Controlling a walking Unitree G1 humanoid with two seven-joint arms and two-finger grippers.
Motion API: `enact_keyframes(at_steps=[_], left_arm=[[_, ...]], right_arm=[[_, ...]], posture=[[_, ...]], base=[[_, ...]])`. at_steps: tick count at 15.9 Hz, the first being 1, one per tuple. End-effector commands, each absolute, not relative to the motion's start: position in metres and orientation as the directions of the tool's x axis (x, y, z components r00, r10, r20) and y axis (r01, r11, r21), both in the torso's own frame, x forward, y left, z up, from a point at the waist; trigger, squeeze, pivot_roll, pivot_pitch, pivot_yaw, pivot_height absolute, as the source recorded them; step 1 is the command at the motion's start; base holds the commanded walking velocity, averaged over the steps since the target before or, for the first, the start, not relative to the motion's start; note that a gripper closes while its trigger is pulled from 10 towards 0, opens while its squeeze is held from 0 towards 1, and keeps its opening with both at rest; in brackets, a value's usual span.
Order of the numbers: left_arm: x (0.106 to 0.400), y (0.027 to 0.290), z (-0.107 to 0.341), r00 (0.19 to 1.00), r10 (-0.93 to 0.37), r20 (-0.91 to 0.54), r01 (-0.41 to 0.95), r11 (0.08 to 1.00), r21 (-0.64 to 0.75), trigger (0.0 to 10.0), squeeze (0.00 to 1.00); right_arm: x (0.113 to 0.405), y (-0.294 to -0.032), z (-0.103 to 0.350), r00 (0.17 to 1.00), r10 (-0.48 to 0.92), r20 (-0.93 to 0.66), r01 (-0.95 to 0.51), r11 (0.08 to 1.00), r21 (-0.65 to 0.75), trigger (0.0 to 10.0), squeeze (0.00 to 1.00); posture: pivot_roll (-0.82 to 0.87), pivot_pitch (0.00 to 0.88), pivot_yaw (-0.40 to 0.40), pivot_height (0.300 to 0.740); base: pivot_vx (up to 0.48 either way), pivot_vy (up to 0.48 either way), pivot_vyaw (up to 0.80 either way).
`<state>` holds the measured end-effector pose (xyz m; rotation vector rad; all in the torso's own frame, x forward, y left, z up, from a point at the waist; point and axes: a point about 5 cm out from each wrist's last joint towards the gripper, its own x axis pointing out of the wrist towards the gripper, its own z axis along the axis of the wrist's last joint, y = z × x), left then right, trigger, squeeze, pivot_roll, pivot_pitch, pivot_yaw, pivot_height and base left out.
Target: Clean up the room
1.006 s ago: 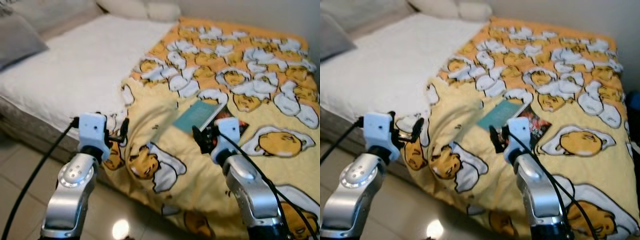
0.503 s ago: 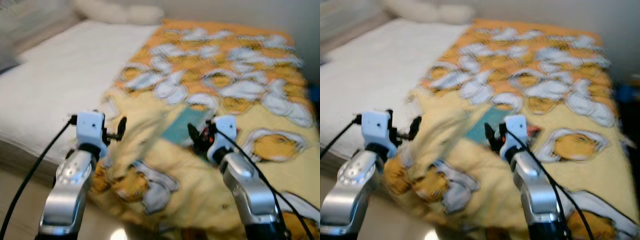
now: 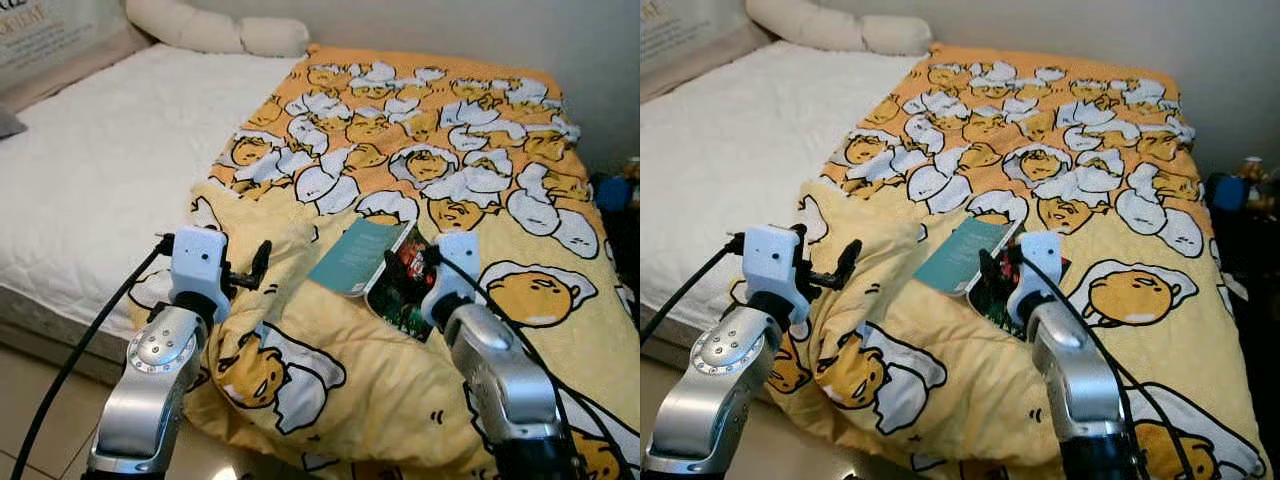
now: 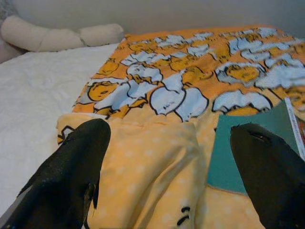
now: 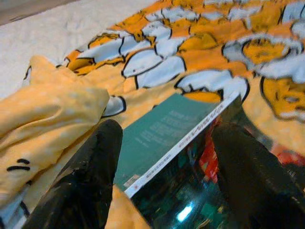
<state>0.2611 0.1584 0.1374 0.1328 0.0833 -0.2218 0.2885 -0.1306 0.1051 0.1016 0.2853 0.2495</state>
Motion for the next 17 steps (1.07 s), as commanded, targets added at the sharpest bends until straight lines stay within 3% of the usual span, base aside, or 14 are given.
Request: enact_keyframes(at_steps=[1, 2, 3, 5, 7, 8, 13, 14, 15, 17], left_arm=[[0.262, 0.156, 0.141, 0.967, -0.232, -0.104, 0.246, 0.959, 0.140, 10.0, 1.00], [0.265, 0.157, 0.141, 0.965, -0.235, -0.118, 0.251, 0.956, 0.152, 10.0, 1.00], [0.271, 0.159, 0.141, 0.963, -0.234, -0.137, 0.256, 0.952, 0.171, 10.0, 1.00], [0.289, 0.160, 0.149, 0.930, -0.318, -0.185, 0.353, 0.913, 0.205, 10.0, 1.00], [0.299, 0.161, 0.157, 0.886, -0.410, -0.218, 0.453, 0.865, 0.217, 10.0, 1.00], [0.296, 0.160, 0.156, 0.819, -0.501, -0.280, 0.566, 0.787, 0.246, 10.0, 1.00], [0.294, 0.167, 0.161, 0.732, -0.567, -0.377, 0.671, 0.696, 0.257, 10.0, 1.00], [0.293, 0.168, 0.162, 0.723, -0.573, -0.385, 0.680, 0.687, 0.256, 10.0, 1.00], [0.292, 0.168, 0.165, 0.710, -0.584, -0.394, 0.695, 0.672, 0.257, 10.0, 1.00], [0.290, 0.168, 0.170, 0.693, -0.596, -0.406, 0.712, 0.654, 0.255, 10.0, 1.00]], right_arm=[[0.291, -0.129, 0.103, 0.915, 0.279, -0.292, -0.236, 0.956, 0.174, 10.0, 0.00], [0.296, -0.124, 0.104, 0.897, 0.322, -0.302, -0.270, 0.941, 0.204, 10.0, 0.42], [0.302, -0.118, 0.103, 0.878, 0.351, -0.326, -0.289, 0.931, 0.224, 10.0, 1.00], [0.320, -0.107, 0.106, 0.847, 0.380, -0.372, -0.297, 0.918, 0.262, 10.0, 1.00], [0.336, -0.107, 0.107, 0.826, 0.346, -0.445, -0.287, 0.938, 0.196, 10.0, 1.00], [0.349, -0.110, 0.110, 0.816, 0.312, -0.487, -0.260, 0.950, 0.173, 10.0, 1.00], [0.373, -0.117, 0.107, 0.794, 0.244, -0.557, -0.173, 0.969, 0.178, 10.0, 1.00], [0.374, -0.116, 0.106, 0.787, 0.241, -0.568, -0.165, 0.969, 0.184, 10.0, 0.13], [0.374, -0.117, 0.103, 0.770, 0.223, -0.598, -0.162, 0.975, 0.155, 10.0, 0.00], [0.375, -0.116, 0.101, 0.756, 0.232, -0.612, -0.168, 0.972, 0.162, 10.0, 0.00]], posture=[[0.01, 0.000, 0.011, 0.740], [0.01, 0.000, 0.012, 0.740], [0.01, 0.000, 0.012, 0.740], [0.00, 0.000, 0.007, 0.740], [-0.01, 0.000, -0.003, 0.740], [-0.02, 0.000, -0.016, 0.740], [-0.03, 0.000, 0.008, 0.740], [-0.03, 0.000, 0.008, 0.740], [-0.03, 0.000, -0.002, 0.740], [-0.01, 0.008, -0.034, 0.740]], base=[[0.000, 0.000, 0.00], [0.000, 0.000, 0.00], [0.000, 0.000, 0.00], [0.000, 0.000, 0.00], [0.000, 0.000, 0.00], [0.000, 0.000, 0.00], [0.000, 0.000, 0.00], [0.000, 0.000, 0.00], [0.000, 0.000, 0.00], [0.000, 0.000, 0.00]])
